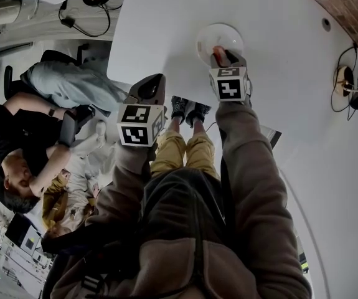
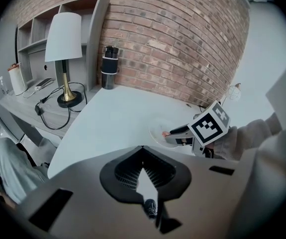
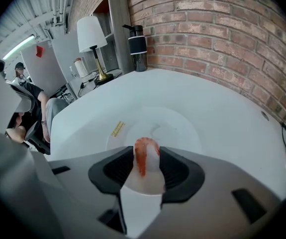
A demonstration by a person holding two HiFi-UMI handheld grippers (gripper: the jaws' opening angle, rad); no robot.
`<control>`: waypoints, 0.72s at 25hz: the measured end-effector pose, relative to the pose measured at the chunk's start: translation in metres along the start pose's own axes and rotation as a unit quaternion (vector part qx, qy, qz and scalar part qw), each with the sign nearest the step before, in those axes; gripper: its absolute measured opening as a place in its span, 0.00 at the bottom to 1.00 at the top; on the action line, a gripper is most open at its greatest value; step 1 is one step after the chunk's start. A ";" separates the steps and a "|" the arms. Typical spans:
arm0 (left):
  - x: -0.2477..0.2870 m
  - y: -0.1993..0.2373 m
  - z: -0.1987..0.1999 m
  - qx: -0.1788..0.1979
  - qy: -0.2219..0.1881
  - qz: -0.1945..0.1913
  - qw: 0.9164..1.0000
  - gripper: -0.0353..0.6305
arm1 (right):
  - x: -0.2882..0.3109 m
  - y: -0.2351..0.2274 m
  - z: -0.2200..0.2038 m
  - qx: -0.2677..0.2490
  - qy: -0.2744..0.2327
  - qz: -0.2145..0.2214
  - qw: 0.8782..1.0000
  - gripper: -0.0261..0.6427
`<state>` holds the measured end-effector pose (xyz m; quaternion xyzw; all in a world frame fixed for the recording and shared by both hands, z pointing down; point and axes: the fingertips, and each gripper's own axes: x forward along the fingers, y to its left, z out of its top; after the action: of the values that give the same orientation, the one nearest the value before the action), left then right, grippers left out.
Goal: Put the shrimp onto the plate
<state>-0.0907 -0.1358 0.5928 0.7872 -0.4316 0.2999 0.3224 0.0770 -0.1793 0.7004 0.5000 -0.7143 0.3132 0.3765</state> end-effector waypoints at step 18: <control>-0.081 -0.078 0.134 0.064 -0.169 -0.058 0.982 0.06 | -0.244 -0.004 0.115 0.013 -0.285 -0.063 0.956 0.11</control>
<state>-0.0331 -0.1663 0.4303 0.8694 -0.4132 0.1699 0.2109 0.1079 -0.1579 0.4331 0.6172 -0.7549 0.1425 0.1701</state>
